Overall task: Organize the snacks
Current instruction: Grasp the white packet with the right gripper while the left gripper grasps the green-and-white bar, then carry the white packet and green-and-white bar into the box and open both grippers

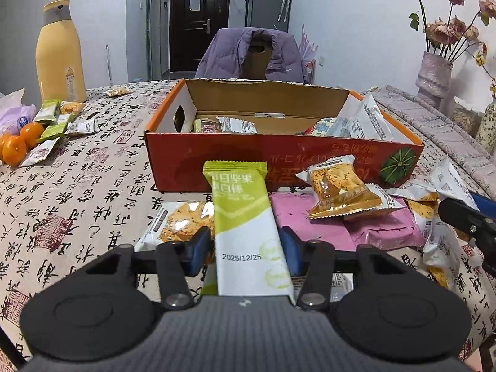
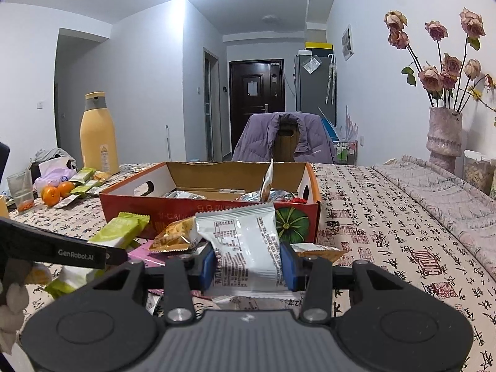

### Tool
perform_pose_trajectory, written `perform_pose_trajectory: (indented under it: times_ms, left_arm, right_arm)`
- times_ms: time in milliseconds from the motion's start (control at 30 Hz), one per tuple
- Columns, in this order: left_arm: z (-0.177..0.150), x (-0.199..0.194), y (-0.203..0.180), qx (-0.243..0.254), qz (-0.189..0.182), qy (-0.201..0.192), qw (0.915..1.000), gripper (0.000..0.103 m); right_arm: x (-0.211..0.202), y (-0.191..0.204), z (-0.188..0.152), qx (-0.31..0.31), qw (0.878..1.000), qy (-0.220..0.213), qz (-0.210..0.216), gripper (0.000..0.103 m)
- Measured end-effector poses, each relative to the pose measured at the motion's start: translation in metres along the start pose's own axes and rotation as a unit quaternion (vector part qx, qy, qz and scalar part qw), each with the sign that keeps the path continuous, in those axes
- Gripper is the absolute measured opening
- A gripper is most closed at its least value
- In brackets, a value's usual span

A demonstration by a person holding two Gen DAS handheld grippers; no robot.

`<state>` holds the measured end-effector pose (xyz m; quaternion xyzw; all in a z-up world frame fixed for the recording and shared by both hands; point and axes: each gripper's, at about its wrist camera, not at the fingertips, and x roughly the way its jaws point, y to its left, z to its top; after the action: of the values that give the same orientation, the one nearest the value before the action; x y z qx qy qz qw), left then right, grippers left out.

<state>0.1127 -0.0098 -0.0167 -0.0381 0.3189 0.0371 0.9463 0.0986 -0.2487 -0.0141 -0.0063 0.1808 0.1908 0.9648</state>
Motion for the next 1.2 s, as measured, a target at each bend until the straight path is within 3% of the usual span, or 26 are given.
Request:
perform_pose_trajectory:
  times_ms: [167,767,1200]
  left_arm:
    - [0.001,-0.006,0.01,-0.009,-0.01,-0.005,0.9999,0.039]
    - [0.015,-0.032,0.013,-0.011,-0.026,-0.056,0.998,0.039]
    - [0.049,-0.04,-0.001,0.015,-0.028,-0.113,0.9931,0.039]
  right_arm:
    - [0.0,0.0,-0.001,0.004,1.0,0.001,0.001,0.042]
    - [0.001,0.002,0.002,-0.002,1.0,-0.007,0.008,0.042]
    - [0.024,0.005,0.036,-0.005,0.999,-0.036,0.01,0.042]
